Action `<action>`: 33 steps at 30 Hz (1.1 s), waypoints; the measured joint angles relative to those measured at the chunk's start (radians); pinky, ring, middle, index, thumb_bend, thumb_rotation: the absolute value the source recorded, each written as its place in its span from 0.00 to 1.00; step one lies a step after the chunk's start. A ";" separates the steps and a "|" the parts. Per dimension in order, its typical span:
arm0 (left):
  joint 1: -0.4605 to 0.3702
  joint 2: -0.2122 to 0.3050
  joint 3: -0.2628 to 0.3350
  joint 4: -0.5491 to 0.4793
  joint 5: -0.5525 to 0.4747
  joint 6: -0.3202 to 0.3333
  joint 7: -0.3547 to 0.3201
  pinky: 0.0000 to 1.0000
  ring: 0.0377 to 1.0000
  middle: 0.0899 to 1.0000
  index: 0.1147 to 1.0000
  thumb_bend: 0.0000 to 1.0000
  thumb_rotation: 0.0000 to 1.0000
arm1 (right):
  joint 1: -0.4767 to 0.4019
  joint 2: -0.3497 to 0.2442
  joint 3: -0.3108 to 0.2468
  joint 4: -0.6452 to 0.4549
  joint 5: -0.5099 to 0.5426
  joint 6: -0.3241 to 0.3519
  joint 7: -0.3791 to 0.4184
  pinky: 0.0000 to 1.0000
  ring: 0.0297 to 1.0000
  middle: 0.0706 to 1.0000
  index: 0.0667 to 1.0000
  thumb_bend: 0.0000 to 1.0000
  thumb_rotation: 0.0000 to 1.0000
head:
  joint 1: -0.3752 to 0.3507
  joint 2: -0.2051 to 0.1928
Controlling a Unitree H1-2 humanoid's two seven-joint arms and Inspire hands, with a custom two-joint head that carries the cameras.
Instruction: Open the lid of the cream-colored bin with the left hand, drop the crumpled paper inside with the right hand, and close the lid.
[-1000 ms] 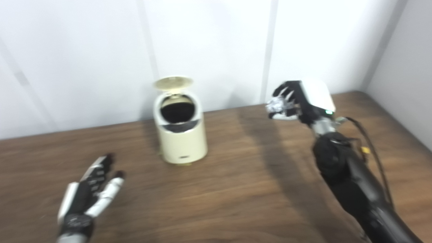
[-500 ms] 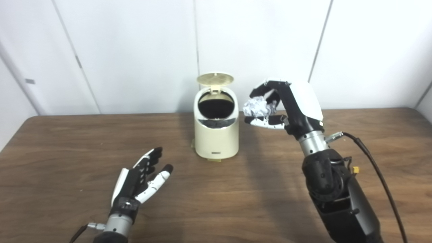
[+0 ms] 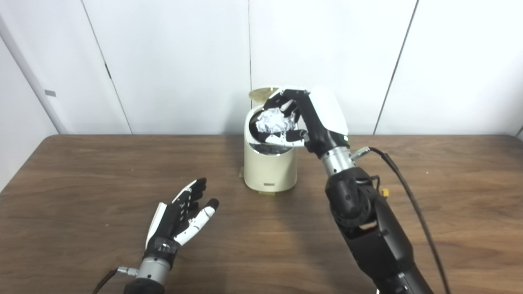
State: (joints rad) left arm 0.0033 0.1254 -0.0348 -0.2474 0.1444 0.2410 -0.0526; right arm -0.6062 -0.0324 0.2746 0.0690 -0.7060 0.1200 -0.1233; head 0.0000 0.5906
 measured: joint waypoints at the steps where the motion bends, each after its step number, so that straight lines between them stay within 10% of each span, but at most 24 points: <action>1: 0.001 0.000 0.000 0.000 0.003 -0.001 0.000 0.90 0.90 0.89 0.92 0.61 0.54 | -0.007 0.002 0.000 0.018 0.002 -0.009 -0.008 0.32 0.37 0.47 0.48 0.50 0.00 | -0.002 0.000; 14: 0.001 0.000 -0.005 -0.001 0.017 -0.002 0.002 0.90 0.90 0.89 0.92 0.62 0.54 | -0.090 0.024 -0.013 0.260 0.019 -0.047 -0.095 0.34 0.38 0.47 0.46 0.50 0.00 | -0.003 0.005; 33: 0.006 -0.005 -0.001 -0.006 0.010 -0.002 0.002 0.93 0.91 0.90 0.92 0.63 0.54 | -0.112 0.018 0.002 0.292 0.034 -0.029 -0.071 0.35 0.38 0.48 0.50 0.50 0.00 | -0.011 0.014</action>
State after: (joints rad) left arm 0.0095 0.1204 -0.0359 -0.2533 0.1548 0.2392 -0.0509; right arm -0.7184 -0.0146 0.2764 0.3611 -0.6725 0.0909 -0.1947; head -0.0107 0.6044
